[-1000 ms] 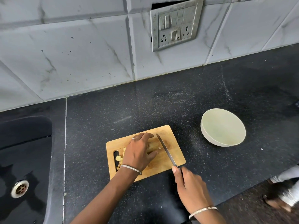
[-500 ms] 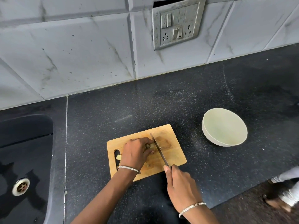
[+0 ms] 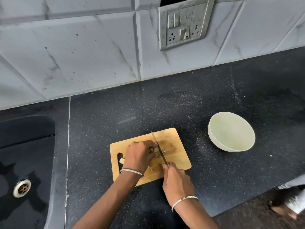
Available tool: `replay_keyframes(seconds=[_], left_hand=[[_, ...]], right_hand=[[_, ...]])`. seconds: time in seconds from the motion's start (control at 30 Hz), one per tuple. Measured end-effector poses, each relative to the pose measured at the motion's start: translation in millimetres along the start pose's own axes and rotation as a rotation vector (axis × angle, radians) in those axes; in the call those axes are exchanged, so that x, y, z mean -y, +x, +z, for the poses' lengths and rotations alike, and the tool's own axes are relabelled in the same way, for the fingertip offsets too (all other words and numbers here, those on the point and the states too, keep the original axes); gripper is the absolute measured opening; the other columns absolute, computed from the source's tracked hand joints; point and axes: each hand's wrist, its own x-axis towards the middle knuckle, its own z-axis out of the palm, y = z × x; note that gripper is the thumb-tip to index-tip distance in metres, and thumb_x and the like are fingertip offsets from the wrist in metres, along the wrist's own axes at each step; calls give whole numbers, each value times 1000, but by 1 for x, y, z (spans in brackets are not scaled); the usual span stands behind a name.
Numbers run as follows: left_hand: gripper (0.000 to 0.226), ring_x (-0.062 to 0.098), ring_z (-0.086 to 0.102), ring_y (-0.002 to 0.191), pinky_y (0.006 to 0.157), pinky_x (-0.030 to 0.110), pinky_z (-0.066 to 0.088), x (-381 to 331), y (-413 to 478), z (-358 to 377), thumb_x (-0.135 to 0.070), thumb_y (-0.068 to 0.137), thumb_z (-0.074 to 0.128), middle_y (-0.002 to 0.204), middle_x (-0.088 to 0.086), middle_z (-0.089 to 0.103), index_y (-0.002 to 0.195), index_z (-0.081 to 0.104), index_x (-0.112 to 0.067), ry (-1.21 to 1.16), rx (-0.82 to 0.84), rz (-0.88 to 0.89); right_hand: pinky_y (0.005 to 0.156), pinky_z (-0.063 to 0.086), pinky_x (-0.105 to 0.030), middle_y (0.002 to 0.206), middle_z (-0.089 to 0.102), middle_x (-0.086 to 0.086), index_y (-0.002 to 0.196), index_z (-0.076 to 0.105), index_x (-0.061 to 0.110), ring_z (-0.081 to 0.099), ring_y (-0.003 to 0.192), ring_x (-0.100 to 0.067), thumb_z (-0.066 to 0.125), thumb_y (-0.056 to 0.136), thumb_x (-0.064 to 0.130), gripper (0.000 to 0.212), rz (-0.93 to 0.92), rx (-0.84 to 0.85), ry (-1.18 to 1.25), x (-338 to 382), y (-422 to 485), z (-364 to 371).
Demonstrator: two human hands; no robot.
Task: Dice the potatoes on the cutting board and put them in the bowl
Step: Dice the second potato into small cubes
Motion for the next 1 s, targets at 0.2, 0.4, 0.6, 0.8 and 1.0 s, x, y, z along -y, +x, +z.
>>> replay_keyframes(seconds=[0.2,0.4,0.6,0.8,1.0], left_hand=[[25,17,65,93,77,29,48,0,-1,2,-38,80,73,99,-12,73,104,70,-30,11,-3,14],[26,17,66,89,75,29,48,2,0,2,-39,77,76,95,-13,73,100,71,-30,13,-17,17],[26,18,65,90,74,30,48,3,0,3,-39,77,76,96,-12,73,100,70,-30,8,-25,16],[28,17,66,87,73,30,50,6,0,5,-39,74,78,92,-12,73,98,70,-29,-13,-40,19],[28,17,66,82,69,30,50,7,-1,5,-39,72,80,86,-12,72,95,68,-29,-35,-60,29]], right_hand=[[68,45,-36,105,66,-5,115,49,21,65,99,-31,21,102,47,39,6,-5,-38,-7,-8,4],[68,42,-36,108,66,-6,116,49,20,64,103,-31,21,103,45,40,29,-11,-74,-4,-2,9],[72,48,-38,109,67,-6,117,50,20,64,103,-31,20,102,48,43,22,-31,-115,-3,3,11],[73,50,-36,107,67,-5,119,49,19,66,102,-28,20,103,47,44,15,-28,-148,-12,-8,15],[72,50,-36,106,67,-5,119,49,20,66,102,-29,20,102,49,44,18,-31,-142,-16,-7,18]])
